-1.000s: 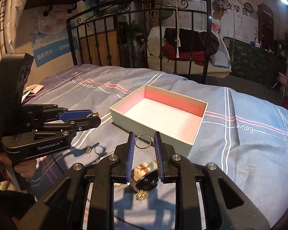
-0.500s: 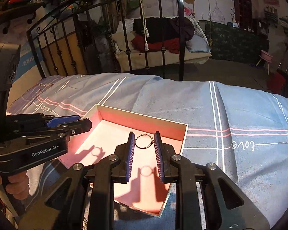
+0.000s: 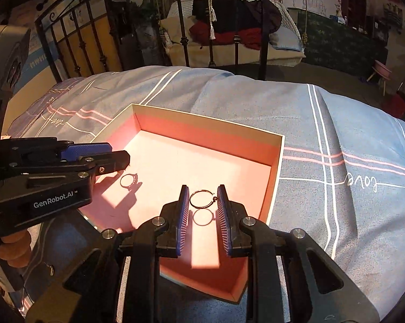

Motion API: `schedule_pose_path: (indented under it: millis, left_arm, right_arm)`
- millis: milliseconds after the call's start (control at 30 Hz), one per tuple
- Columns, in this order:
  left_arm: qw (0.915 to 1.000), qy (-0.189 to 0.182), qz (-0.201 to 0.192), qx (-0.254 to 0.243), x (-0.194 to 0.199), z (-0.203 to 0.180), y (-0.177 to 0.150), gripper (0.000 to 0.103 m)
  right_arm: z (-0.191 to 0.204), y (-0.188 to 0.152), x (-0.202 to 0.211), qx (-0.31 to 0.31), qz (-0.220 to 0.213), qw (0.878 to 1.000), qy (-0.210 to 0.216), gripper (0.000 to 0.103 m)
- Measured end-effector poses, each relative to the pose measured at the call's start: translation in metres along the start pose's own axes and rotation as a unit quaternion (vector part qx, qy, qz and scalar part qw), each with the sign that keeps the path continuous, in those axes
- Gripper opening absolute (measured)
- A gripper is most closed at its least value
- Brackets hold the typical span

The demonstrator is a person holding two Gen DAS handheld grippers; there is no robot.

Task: Organize jewelry
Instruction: 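Carry both pieces into the pink box and open both tools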

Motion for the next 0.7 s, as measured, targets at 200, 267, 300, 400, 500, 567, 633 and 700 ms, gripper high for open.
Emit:
schedule_pose_path:
  millis: [200, 267, 300, 400, 500, 567, 633, 700]
  left_arm:
    - [0.9990, -0.017, -0.039, 0.016, 0.037, 0.014, -0.005, 0.063]
    - [0.9984, -0.023, -0.049, 0.019, 0.052, 0.020, -0.017, 0.067]
    - [0.9981, -0.027, -0.052, 0.020, 0.059, 0.023, -0.026, 0.069]
    - [0.9981, -0.028, -0.050, 0.025, 0.070, 0.031, -0.058, 0.071]
    - [0.9983, -0.022, -0.041, 0.034, 0.074, 0.036, -0.096, 0.071]
    - [0.9985, -0.021, -0.029, 0.042, 0.074, 0.038, -0.119, 0.071]
    - [0.9987, -0.016, -0.019, 0.044, 0.074, 0.038, -0.137, 0.071]
    - [0.9991, -0.009, -0.016, 0.039, 0.073, 0.037, -0.148, 0.071]
  right_arm:
    - [0.014, -0.001, 0.040, 0.012, -0.044, 0.999, -0.005, 0.066]
    - [0.021, -0.009, 0.058, 0.008, -0.060, 0.998, -0.002, 0.067]
    - [0.024, -0.014, 0.066, 0.003, -0.066, 0.998, 0.002, 0.067]
    - [0.033, -0.041, 0.086, -0.015, -0.082, 0.997, 0.010, 0.073]
    - [0.039, -0.071, 0.097, -0.031, -0.090, 0.995, 0.014, 0.073]
    - [0.041, -0.089, 0.105, -0.037, -0.095, 0.995, 0.017, 0.073]
    - [0.043, -0.103, 0.110, -0.044, -0.095, 0.994, 0.017, 0.073]
    - [0.046, -0.114, 0.110, -0.049, -0.088, 0.995, 0.020, 0.073]
Point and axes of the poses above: each gripper's, at about its wrist camera, not at the fingertips, and x roughly against the way its jaws point, z to its left, y to its top, the point moved 7 cm from there along -x, roughly the way its jaws point, and after that the axes turned 9 degrees about y, right-handed, at the moved point
